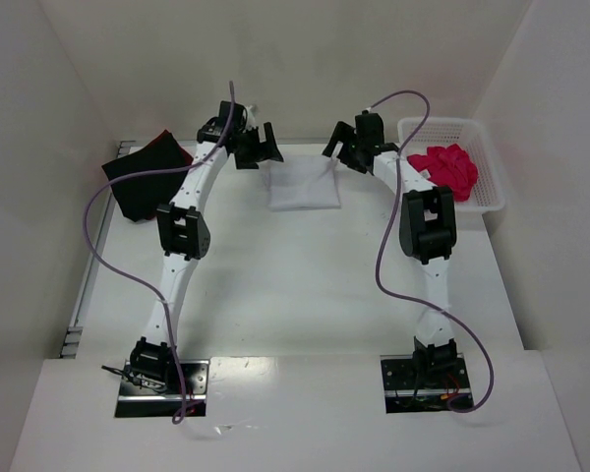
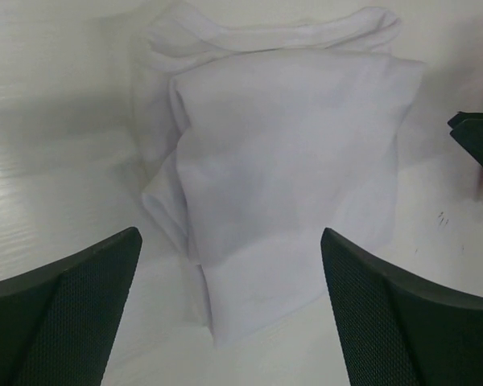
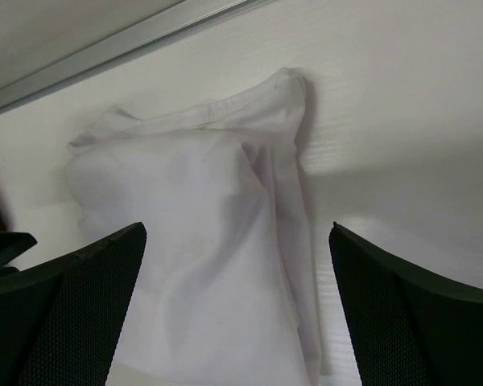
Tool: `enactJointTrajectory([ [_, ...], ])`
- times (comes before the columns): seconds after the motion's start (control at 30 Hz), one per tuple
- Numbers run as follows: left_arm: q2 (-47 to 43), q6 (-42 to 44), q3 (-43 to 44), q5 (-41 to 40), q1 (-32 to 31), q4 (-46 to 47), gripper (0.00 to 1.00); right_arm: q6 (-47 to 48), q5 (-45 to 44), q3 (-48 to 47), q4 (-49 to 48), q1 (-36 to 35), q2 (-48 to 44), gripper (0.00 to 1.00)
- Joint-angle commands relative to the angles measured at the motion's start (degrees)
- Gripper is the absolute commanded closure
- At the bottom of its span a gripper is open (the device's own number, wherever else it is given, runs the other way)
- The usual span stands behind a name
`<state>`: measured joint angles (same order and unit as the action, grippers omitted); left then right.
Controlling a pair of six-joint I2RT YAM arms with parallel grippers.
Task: Fold and stack the t-shirts
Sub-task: Fold the long partially folded tshirt into a neat square
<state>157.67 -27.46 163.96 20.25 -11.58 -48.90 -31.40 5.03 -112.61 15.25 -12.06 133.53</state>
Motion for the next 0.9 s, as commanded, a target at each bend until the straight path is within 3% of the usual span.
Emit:
enactJointTrajectory([
  [0.0, -3.1, 2.1, 3.1, -2.9, 0.9, -4.0, 0.00, 3.5, -0.9, -0.7, -0.2, 0.4, -3.4, 0.00],
  [0.3, -4.0, 6.2, -1.4, -2.9, -2.4, -9.4, 0.01, 4.8, 2.6, 13.6, -2.9, 0.4, -8.4, 0.00],
  [0.43, -5.3, 6.8, -5.3, -2.9, -3.1, -9.4, 0.06, 5.3, 2.7, 19.3, -4.3, 0.4, -10.7, 0.07],
  [0.57, -11.9, 6.8, -16.6, -2.2, -3.1, -3.3, 0.18, 5.4, 4.2, 20.6, -5.4, 0.4, -11.2, 0.17],
  [0.63, -16.6, 5.1, -30.9, -1.1, -3.1, 4.8, 0.26, 5.4, 5.6, 20.6, -5.4, 0.4, -10.7, 0.21],
  [0.73, -24.5, 1.8, -45.9, 0.3, -2.7, 14.2, 0.26, 5.4, 6.7, 20.6, -5.4, 0.4, -10.1, 0.27],
  [0.87, -27.2, 1.1, -52.1, 0.8, -2.6, 17.5, 0.26, 5.4, 7.4, 21.8, -5.4, 0.4, -10.7, 0.34],
])
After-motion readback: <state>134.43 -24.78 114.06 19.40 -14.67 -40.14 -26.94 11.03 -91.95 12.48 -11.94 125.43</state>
